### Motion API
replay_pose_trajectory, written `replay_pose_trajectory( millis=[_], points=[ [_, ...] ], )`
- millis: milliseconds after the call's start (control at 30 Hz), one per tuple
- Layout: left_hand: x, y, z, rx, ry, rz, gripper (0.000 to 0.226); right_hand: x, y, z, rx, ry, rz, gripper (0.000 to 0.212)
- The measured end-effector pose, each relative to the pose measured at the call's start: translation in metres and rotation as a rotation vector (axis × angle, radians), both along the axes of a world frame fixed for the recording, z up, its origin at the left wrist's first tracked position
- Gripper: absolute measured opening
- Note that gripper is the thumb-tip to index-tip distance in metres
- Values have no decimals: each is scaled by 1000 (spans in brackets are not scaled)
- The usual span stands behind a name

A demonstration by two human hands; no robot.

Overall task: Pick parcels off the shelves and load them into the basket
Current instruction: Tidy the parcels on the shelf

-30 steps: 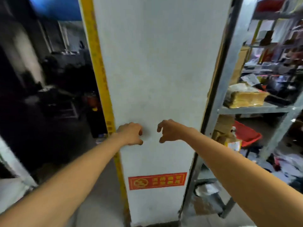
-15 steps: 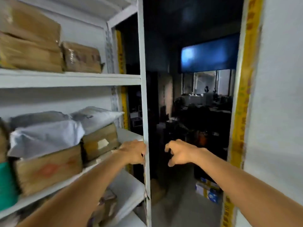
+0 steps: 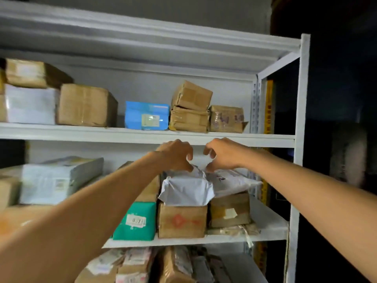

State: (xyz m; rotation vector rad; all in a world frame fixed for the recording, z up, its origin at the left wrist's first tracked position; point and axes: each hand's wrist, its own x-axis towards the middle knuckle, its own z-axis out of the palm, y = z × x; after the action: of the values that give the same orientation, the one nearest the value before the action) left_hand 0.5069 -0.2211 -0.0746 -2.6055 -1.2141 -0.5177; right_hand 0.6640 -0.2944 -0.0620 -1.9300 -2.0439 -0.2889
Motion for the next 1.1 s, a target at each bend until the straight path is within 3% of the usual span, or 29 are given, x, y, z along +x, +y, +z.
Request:
replay_pose_trajectory(
  millis=[300,700,1100],
  points=[
    [-82,22,15,47,-40,243,45,-65,52,18,79,54,233,63],
    [-140,82,75,228,-43,273,50,-109,101,69,225,55,130,64],
    [-160,109,92,284,-257,212,52,-108,122,92,256,114,20,55]
  ],
)
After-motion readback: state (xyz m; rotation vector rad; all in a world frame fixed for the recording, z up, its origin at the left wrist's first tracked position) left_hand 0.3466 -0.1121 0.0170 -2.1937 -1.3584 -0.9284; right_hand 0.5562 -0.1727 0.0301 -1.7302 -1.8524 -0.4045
